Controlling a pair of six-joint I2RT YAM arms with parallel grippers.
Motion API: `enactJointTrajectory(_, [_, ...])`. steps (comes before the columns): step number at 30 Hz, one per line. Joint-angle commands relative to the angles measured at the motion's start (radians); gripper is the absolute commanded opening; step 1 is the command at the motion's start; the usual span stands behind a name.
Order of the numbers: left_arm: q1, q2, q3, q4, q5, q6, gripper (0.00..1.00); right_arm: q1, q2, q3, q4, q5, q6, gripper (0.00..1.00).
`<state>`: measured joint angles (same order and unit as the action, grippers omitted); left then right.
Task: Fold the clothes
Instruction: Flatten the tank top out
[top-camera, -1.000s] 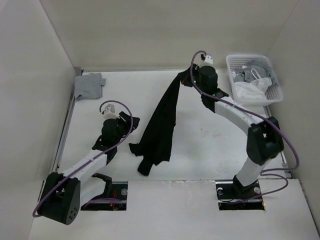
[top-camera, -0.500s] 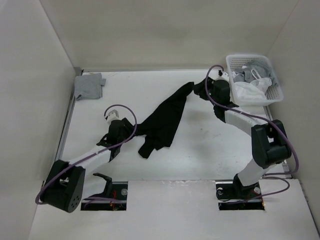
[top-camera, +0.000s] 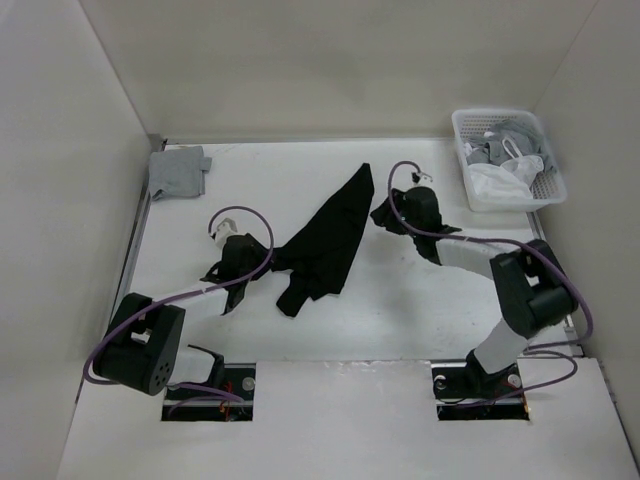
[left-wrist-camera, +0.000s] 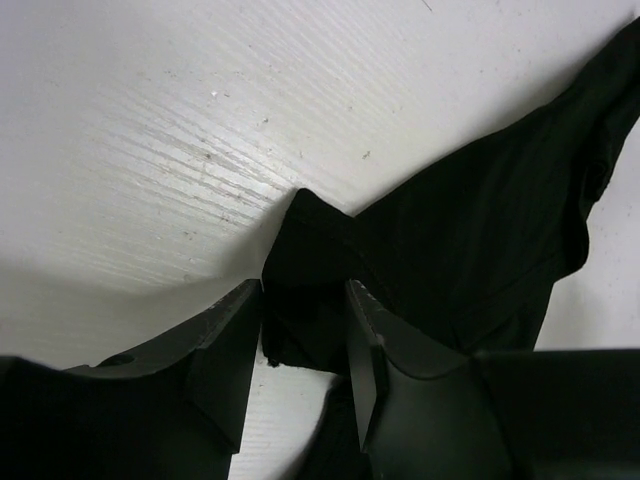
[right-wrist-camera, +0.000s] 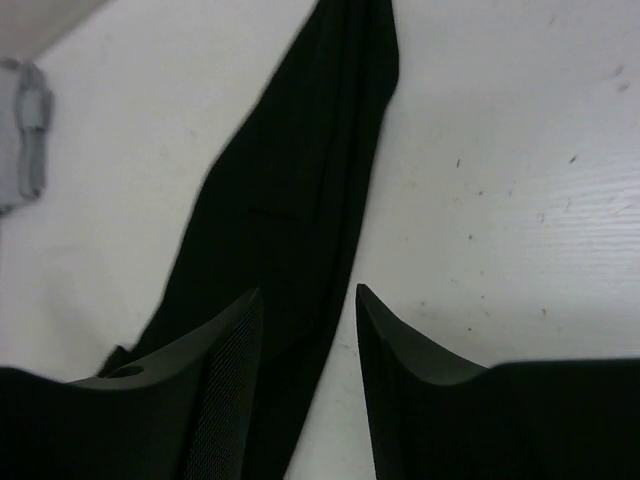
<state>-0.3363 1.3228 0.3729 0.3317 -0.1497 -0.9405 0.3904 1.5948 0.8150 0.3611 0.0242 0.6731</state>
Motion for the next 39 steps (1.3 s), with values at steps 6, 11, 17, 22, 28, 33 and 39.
enactJointTrajectory(6, [-0.028, -0.028, 0.026, 0.058, -0.034, 0.009, 0.24, 0.12, 0.238, 0.331, -0.215, 0.114, -0.159, 0.53])
enactJointTrajectory(11, [-0.03, -0.016, 0.024, 0.064, -0.024, 0.012, 0.17, 0.12, 0.362, 0.505, -0.353, 0.149, -0.129, 0.5])
enactJointTrajectory(17, [-0.03, -0.023, 0.021, 0.064, -0.018, 0.028, 0.16, 0.115, 0.386, 0.526, -0.393, 0.167, -0.095, 0.34])
enactJointTrajectory(22, [-0.034, -0.033, 0.017, 0.064, -0.011, 0.031, 0.16, 0.107, 0.41, 0.524, -0.404, 0.169, -0.057, 0.32])
enactJointTrajectory(28, [-0.034, -0.034, 0.009, 0.064, -0.011, 0.032, 0.16, 0.106, 0.432, 0.539, -0.389, 0.138, -0.046, 0.34])
enactJointTrajectory(33, [-0.043, -0.019, 0.004, 0.079, -0.004, 0.031, 0.16, 0.106, 0.438, 0.552, -0.386, 0.148, -0.044, 0.28])
enactJointTrajectory(39, [-0.04, -0.025, -0.002, 0.079, -0.002, 0.032, 0.16, 0.109, 0.398, 0.529, -0.386, 0.194, -0.055, 0.4])
